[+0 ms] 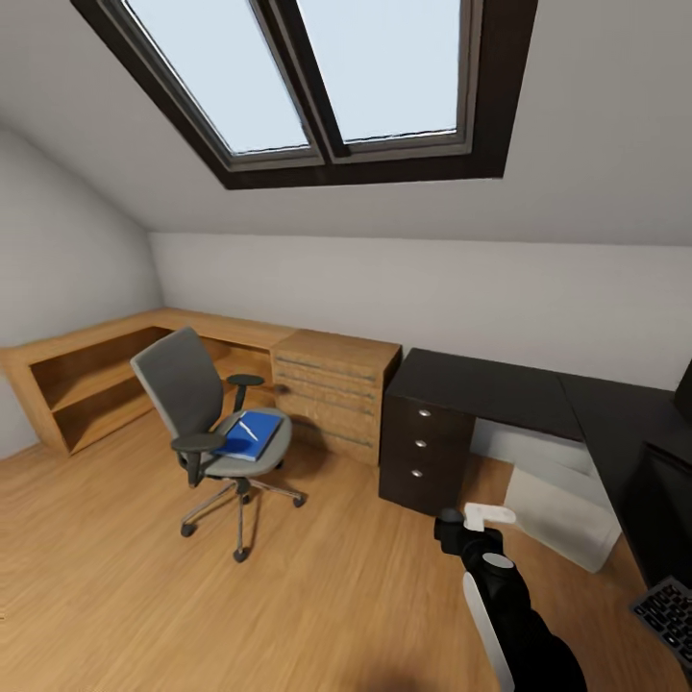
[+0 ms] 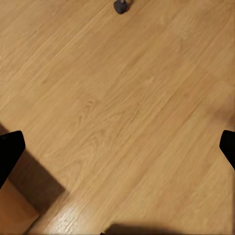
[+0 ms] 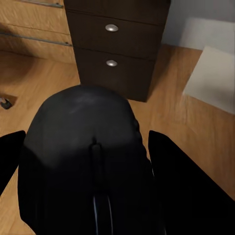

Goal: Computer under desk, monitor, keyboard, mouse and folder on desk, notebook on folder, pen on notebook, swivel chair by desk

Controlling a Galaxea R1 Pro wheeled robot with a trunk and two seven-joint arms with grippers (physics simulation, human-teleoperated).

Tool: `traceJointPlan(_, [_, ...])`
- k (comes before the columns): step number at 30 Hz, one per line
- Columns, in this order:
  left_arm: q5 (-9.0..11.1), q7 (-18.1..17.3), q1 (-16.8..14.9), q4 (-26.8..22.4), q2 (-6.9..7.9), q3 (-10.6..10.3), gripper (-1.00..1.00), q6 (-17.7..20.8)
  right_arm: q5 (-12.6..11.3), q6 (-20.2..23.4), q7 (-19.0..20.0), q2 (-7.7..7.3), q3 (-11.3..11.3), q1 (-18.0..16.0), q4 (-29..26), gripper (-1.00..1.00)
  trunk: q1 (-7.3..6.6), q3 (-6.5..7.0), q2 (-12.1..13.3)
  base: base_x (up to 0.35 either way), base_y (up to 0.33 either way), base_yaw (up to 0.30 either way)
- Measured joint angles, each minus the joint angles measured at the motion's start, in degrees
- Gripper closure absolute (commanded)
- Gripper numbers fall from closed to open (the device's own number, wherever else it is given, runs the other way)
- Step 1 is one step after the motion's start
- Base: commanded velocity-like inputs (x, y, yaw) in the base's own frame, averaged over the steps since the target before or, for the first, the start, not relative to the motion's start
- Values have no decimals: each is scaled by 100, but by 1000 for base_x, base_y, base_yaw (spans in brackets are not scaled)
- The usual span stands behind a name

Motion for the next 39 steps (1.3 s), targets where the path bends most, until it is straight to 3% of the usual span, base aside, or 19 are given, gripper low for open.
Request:
traceJointPlan(18, [15, 40, 0, -26, -16, 6, -100, 2, 3, 2, 2, -7, -6, 0, 9, 100, -396, 324, 723, 1, -12, 97])
traceJointPlan(34, [7, -3, 0, -26, -16, 5, -100, 0, 22, -7, 1, -25, -8, 1, -7, 100, -750, 612, 1365, 303, 11, 4])
traceJointPlan(39, [7, -2, 0, -26, -14, 5, -100, 2, 19, -251, -6, -25, -8, 1, 5, 100, -860, 733, 1566, 327, 0, 0])
